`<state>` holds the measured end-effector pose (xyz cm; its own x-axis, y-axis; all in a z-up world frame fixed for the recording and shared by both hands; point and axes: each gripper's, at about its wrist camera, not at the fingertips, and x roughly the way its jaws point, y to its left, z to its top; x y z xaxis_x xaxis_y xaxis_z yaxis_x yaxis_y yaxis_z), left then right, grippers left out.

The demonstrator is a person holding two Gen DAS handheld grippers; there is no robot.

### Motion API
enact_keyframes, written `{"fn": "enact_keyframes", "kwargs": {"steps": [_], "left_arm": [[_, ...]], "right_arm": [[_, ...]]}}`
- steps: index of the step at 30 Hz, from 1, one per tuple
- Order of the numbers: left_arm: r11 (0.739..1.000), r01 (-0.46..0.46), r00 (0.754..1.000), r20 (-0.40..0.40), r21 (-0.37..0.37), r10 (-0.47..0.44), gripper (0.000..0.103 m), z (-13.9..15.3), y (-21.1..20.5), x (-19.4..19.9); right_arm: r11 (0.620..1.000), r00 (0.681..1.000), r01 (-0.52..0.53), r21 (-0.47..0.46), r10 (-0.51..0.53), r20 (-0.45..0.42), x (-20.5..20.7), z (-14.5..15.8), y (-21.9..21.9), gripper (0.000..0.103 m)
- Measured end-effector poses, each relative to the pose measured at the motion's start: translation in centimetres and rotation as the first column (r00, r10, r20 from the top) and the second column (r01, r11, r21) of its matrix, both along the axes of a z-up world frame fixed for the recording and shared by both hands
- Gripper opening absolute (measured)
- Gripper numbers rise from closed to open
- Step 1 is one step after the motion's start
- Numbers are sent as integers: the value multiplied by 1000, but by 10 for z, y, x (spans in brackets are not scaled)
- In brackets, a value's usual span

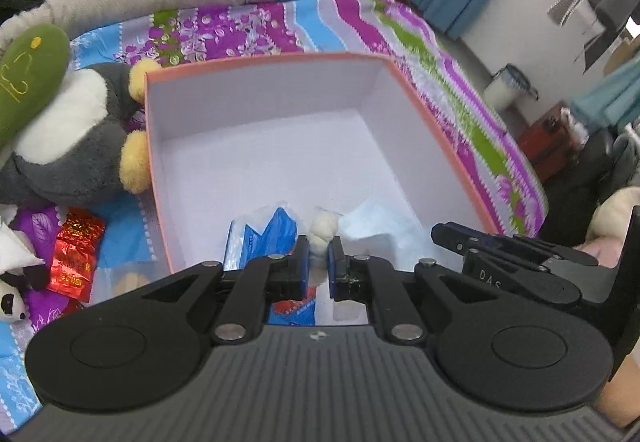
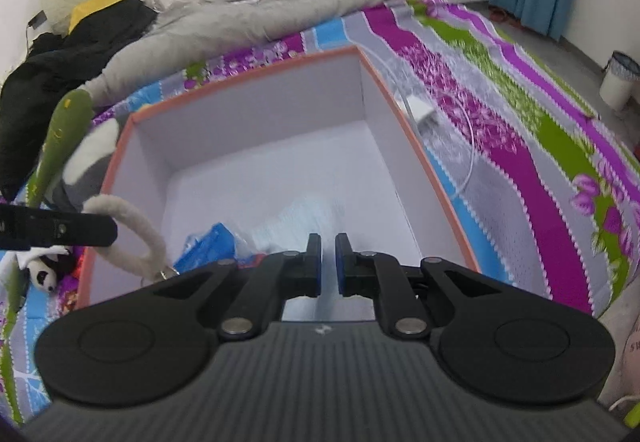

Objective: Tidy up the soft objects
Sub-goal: 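Open both tools to drop the mask and hair tie into the box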

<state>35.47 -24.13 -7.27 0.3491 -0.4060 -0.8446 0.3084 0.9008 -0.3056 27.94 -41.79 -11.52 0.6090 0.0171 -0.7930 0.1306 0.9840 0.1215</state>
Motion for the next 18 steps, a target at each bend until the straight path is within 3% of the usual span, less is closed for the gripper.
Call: {"fn": "enact_keyframes", "kwargs": {"steps": [2,3,4,5,6,10,18], "left_arm": [[1000,5,1000,-7,9,-4,13,-4,-4,1],[1000,5,1000,-14,12,-5,23,-5,-6,2],[1000,0,1000,-14,18,0,35,-6,-6,2],[1000,-8,1000,-6,22,9,40,-5,-5,2],[1000,-10,1000,3,20,10,41,-4,-5,2],[1000,6,999,33,25,-7,41,6,-4,-3],[997,46,974,221,54,-57,41,47,21,-46]], "right_arm": [[1000,1000,10,-4,-10,-14,-1,-3,-3,14],[1000,1000,17,-6,-17,-21,-1,-5,-4,15],[1000,999,24,3,-24,-26,-1,-5,-7,29],[999,999,33,16,-32,-28,-2,-5,-9,46],[999,999,40,23,-40,-25,-2,-5,-12,52],[999,999,36,17,-36,4,-6,4,-13,54],[999,987,18,38,-24,160,-39,39,-2,54]]}}
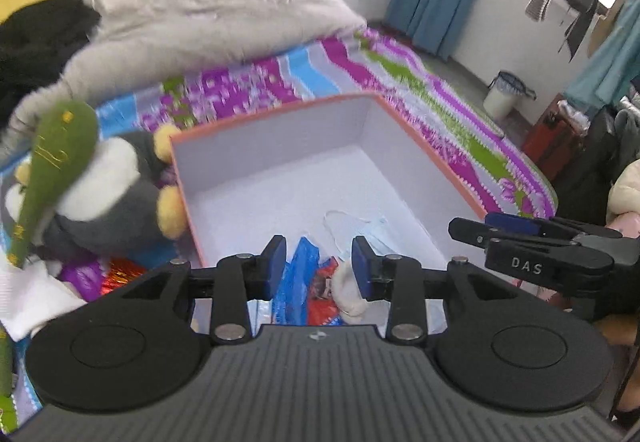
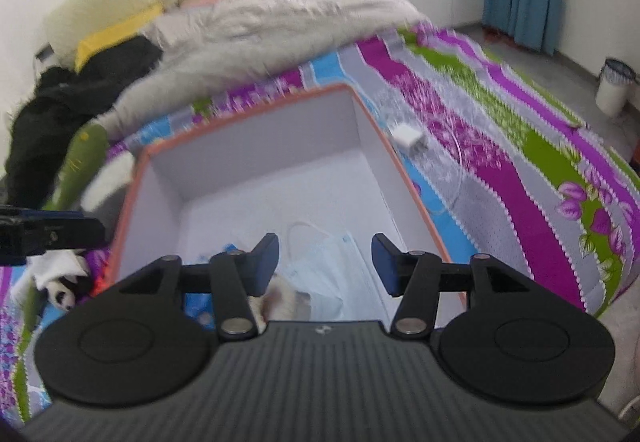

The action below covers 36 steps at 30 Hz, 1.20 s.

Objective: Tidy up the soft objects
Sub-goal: 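Open both tools to drop the mask and hair tie into the box, then move both open tools back from the box toward the pile on the bed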

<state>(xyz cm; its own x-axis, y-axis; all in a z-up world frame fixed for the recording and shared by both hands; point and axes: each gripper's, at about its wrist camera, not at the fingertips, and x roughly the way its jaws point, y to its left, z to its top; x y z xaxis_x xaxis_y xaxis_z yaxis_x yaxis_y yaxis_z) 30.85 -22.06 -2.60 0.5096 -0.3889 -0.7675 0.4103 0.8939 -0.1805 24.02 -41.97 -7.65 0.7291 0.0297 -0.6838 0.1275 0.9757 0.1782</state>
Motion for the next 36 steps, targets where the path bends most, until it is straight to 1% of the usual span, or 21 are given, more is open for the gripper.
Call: {"fn": "enact_keyframes", "kwargs": {"steps": [4,9,12,16,20,24,27,32,36], "left_arm": [[999,-14,998,57,-31,16,41,17,23,-23],[997,-15,993,119,-73,24,41,37,53,-58],[997,-20,986,164,-73,32,42,48,68,-81],[996,-42,975,213,-84,59,42,58,87,-109],[993,-71,966,243,-94,92,42,61,109,-134],[988,-108,960,246,-109,132,45,58,131,-155],[987,-131,958,246,-94,150,45,51,146,-169],[979,-174,959,209,-107,193,45,36,172,-187],[970,-201,961,167,-134,222,45,25,191,-199]], "right_arm": [[999,997,-35,28,33,63,-22,18,17,54],[995,986,-97,-4,97,135,-45,39,45,54],[992,977,-123,-9,123,176,-60,50,59,54],[988,963,-152,-18,152,223,-78,58,78,54],[983,951,-181,-25,182,251,-95,59,98,54],[977,941,-211,-31,212,263,-109,55,118,54],[972,936,-231,-29,231,267,-120,52,132,54],[966,929,-257,-36,257,267,-133,46,153,54],[961,931,-274,-26,272,243,-141,37,168,54]]}}
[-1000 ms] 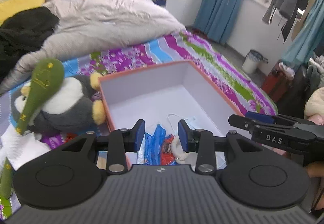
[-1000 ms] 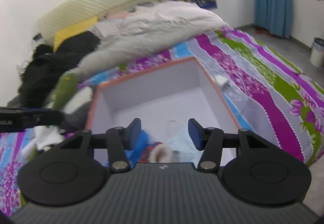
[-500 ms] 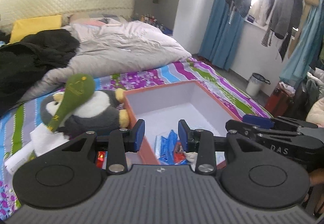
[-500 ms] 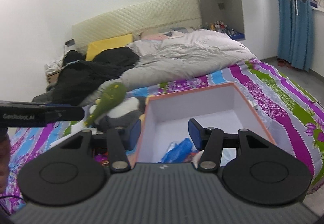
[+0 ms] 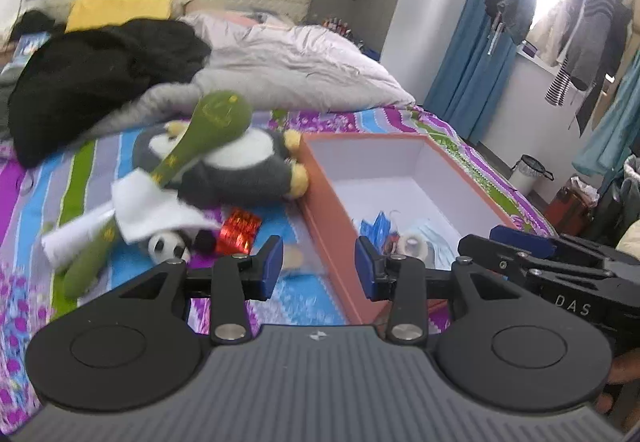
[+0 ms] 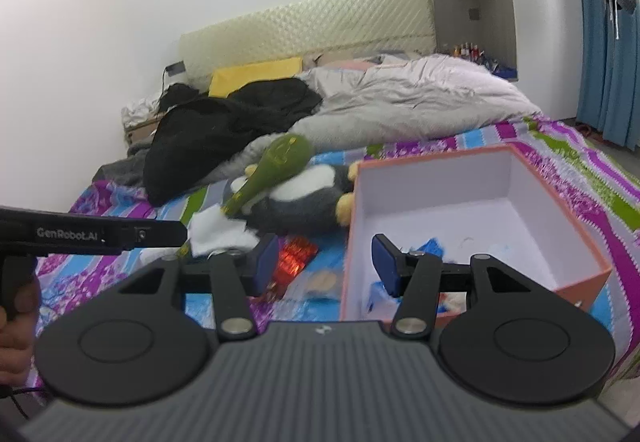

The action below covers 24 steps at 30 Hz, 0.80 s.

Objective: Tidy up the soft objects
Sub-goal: 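Move both open tools back from the box toward the pile on the bed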

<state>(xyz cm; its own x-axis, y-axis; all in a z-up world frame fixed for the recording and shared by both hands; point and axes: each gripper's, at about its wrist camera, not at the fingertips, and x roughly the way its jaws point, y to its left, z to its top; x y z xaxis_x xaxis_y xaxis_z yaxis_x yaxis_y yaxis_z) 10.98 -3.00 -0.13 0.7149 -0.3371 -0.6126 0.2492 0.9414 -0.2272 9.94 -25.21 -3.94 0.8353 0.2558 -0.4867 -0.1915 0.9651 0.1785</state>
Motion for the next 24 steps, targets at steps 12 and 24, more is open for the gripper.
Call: {"fn": "enact_keyframes", "kwargs": {"steps": [12,24], "left_arm": [[996,-86,991,-101,-13,84,46,-52,28,-29],[970,-242,950,-210,-27,231,46,-102,59,-52]], "right_arm": [[999,992,-53,-9,51,-116,-21,-33,29,54],[993,967,-120,-15,114,-229,-27,-55,53,54]]}}
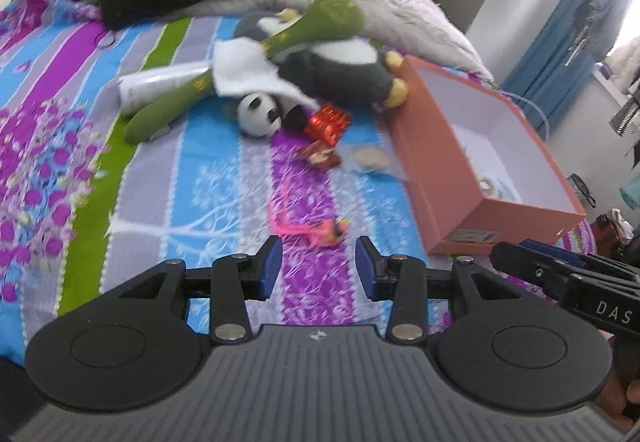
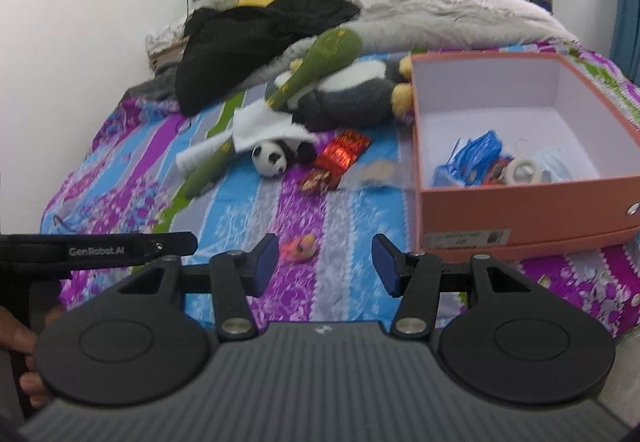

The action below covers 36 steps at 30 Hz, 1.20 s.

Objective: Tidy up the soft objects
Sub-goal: 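Move both open tools back from the box toward the pile on the bed, then close the left tool on the red candy packet while the right tool nears the pink keychain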

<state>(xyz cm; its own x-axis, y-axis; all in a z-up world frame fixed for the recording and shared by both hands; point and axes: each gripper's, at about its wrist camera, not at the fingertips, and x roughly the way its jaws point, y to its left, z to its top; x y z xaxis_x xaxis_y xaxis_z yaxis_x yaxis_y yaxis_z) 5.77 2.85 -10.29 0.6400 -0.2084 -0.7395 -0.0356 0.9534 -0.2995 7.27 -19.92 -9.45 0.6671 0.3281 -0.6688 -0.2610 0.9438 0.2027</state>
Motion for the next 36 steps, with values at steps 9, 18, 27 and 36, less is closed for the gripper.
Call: {"fn": "enact_keyframes", "kwargs": {"steps": [9,18,27,36], "left_arm": [[1000,-14,999,-38,-15,13,46,-21,8,10],[1000,-13,998,-67,-17,12,46,-41,10,37],[1000,-12,996,-85,-10,11,46,-64,23,78],[998,48,997,-65,-35,-51,46,-88,18,139]], "right_arm": [[1000,999,-26,-16,25,-37,25,-13,20,54],[998,996,-50,-24,48,-73,52,-33,33,54],[997,989,-77,-29,73,-128,76,-63,40,54],[993,978,-115,-27,109,-178,103,-99,48,54]]}}
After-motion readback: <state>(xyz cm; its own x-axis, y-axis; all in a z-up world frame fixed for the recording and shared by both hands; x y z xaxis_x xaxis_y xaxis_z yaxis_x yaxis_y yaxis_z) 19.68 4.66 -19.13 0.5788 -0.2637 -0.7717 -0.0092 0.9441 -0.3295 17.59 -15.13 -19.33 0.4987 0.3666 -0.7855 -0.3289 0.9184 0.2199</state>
